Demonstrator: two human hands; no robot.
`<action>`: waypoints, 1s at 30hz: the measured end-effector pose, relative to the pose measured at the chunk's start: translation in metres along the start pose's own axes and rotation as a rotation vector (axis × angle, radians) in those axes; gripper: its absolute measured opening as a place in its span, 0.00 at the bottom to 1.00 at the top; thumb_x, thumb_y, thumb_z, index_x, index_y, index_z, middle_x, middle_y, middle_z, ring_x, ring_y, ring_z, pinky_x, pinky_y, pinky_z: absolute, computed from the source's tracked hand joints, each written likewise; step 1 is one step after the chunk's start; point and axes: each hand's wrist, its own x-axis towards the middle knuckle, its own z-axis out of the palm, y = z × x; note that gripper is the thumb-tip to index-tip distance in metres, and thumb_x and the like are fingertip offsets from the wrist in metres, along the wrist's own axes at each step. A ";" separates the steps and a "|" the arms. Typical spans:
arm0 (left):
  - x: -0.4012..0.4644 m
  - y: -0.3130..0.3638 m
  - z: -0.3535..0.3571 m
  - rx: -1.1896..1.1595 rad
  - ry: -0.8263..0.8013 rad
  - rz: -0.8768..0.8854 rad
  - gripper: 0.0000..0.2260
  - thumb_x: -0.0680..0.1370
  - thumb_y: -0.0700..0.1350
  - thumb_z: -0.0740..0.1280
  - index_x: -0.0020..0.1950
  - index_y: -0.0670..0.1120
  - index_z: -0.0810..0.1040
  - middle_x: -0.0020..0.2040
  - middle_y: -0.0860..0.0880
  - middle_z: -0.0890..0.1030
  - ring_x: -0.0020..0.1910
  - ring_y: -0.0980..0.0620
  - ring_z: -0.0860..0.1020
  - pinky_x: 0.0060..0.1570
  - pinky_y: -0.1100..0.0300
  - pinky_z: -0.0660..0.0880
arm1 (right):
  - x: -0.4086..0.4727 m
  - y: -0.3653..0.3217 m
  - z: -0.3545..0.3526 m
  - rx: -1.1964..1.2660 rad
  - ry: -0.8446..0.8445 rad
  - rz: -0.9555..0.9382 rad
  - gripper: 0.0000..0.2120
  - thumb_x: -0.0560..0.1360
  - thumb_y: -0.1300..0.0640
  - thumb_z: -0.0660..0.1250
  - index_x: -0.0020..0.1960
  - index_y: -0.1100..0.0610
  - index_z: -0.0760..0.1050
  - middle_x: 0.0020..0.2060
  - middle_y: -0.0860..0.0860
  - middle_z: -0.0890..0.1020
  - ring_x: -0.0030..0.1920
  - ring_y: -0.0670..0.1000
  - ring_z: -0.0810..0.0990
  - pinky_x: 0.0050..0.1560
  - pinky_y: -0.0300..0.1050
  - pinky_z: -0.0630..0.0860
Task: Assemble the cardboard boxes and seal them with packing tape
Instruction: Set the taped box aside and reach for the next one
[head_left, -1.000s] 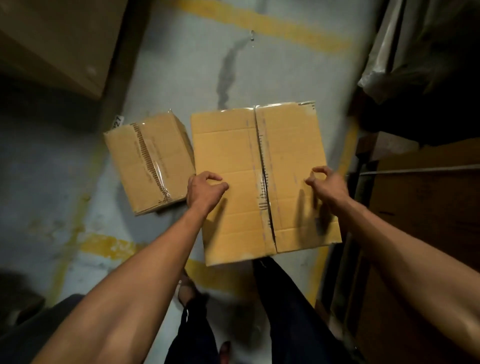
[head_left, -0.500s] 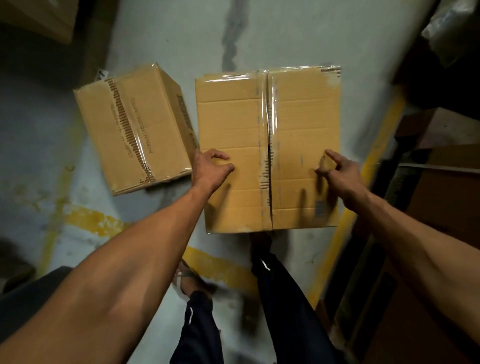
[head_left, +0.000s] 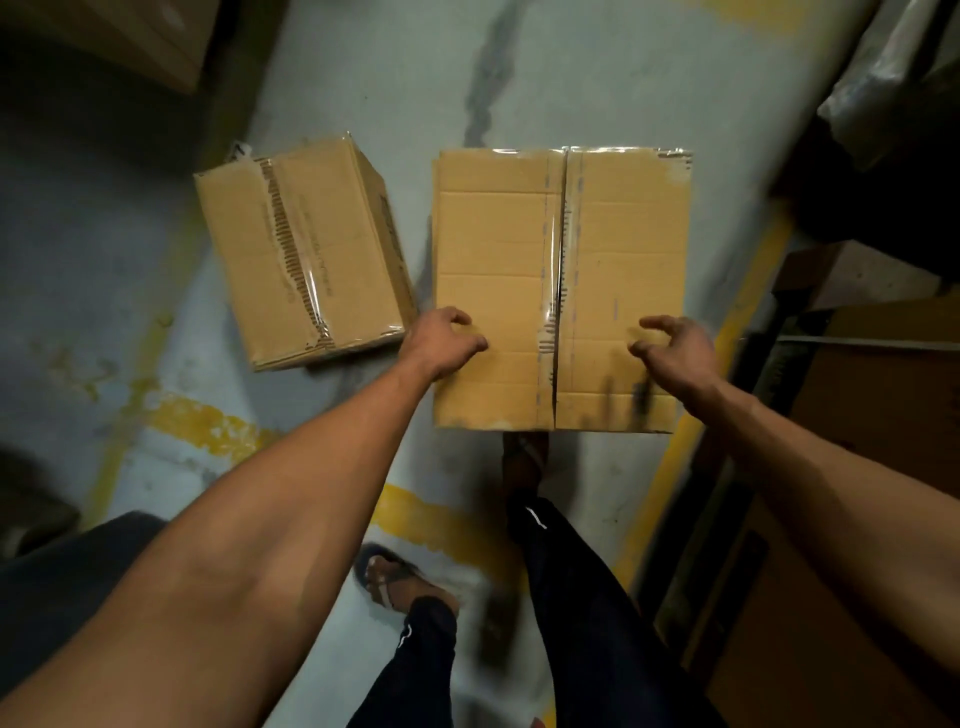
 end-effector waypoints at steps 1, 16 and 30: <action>-0.018 -0.004 -0.006 -0.007 -0.023 0.004 0.22 0.73 0.54 0.77 0.65 0.49 0.82 0.65 0.45 0.80 0.65 0.44 0.78 0.62 0.56 0.75 | -0.018 -0.004 -0.002 0.005 -0.017 -0.014 0.17 0.75 0.51 0.73 0.64 0.50 0.81 0.62 0.55 0.81 0.60 0.57 0.82 0.64 0.53 0.78; -0.394 -0.198 -0.161 -0.539 0.266 0.115 0.07 0.74 0.51 0.76 0.51 0.54 0.84 0.46 0.51 0.87 0.46 0.53 0.85 0.55 0.53 0.82 | -0.405 -0.183 0.064 -0.138 -0.286 -0.566 0.06 0.79 0.55 0.70 0.53 0.47 0.83 0.44 0.46 0.87 0.41 0.47 0.84 0.44 0.39 0.79; -0.699 -0.483 -0.347 -0.788 0.996 0.035 0.06 0.76 0.50 0.76 0.52 0.52 0.86 0.47 0.53 0.87 0.46 0.53 0.85 0.54 0.50 0.82 | -0.745 -0.399 0.283 -0.296 -0.505 -1.330 0.05 0.78 0.51 0.73 0.46 0.40 0.81 0.36 0.40 0.84 0.38 0.37 0.83 0.43 0.39 0.78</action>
